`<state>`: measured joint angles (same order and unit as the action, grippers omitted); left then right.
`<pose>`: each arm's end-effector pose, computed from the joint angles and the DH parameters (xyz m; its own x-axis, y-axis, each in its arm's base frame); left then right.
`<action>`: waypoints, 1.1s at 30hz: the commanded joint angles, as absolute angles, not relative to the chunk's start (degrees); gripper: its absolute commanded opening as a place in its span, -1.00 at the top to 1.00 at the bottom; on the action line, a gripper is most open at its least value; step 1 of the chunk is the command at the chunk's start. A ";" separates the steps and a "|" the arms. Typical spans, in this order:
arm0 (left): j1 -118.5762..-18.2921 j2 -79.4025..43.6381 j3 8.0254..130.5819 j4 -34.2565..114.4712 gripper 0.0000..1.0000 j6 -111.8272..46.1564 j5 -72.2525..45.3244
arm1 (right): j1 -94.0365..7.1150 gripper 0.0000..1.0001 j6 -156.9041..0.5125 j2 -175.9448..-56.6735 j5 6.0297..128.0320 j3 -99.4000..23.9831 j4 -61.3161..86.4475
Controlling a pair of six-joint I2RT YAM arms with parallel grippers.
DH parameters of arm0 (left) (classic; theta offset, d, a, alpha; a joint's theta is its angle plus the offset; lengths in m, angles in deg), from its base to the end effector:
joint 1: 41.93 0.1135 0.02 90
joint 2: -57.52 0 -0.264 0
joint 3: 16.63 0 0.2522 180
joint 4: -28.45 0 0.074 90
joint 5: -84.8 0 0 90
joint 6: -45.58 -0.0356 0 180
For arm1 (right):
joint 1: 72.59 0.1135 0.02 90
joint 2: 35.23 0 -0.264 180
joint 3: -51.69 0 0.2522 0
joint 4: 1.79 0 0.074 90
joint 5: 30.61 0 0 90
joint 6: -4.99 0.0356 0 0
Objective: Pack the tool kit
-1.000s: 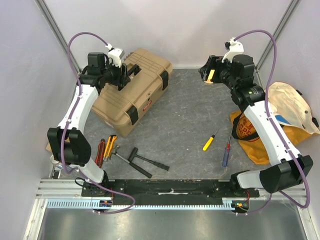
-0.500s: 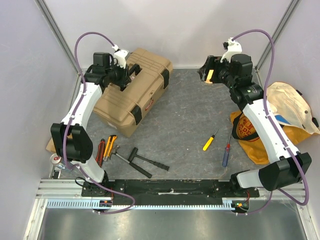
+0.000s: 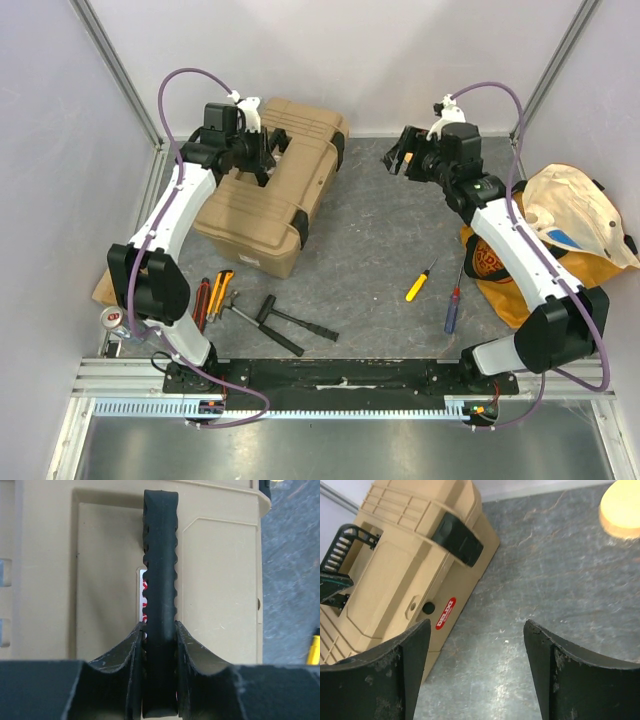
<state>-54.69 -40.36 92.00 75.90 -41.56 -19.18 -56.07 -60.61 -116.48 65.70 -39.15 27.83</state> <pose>0.3794 -0.0947 0.3572 -0.6023 0.0867 -0.7936 0.3737 0.9091 -0.1842 0.3165 0.0980 0.3790 -0.4567 0.2928 -0.8400 -0.2119 0.8813 0.4224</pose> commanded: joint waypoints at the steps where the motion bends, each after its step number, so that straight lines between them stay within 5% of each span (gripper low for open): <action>1: -56.09 -40.29 94.87 70.34 0.96 -27.02 -24.10 | -53.70 -0.64 -55.57 -117.23 65.37 -36.79 22.43; 12: -56.26 -45.74 99.43 68.05 0.91 -23.67 -25.25 | -50.09 -0.68 -45.38 -122.41 70.73 -32.39 19.18; 14: -56.35 -46.36 101.01 69.80 0.64 -24.28 -23.67 | -50.00 -0.68 -44.41 -122.85 70.73 -31.78 19.18; 18: -56.00 -46.19 103.13 73.84 -0.27 -25.78 -18.05 | -50.00 -0.68 -44.05 -122.86 70.20 -31.25 19.70; 22: -54.68 -44.08 103.13 75.08 -0.74 -25.87 -15.49 | -50.00 -0.71 -44.58 -122.77 70.11 -30.72 19.79; 33: -53.19 -31.53 92.96 77.46 -0.78 -25.52 -10.39 | -49.30 -0.78 -42.83 -121.10 72.57 -27.38 17.43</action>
<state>-53.68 -39.40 97.88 76.84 -26.55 -13.91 -49.98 -44.24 -123.39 70.59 -29.12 21.01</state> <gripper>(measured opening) 0.885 0.888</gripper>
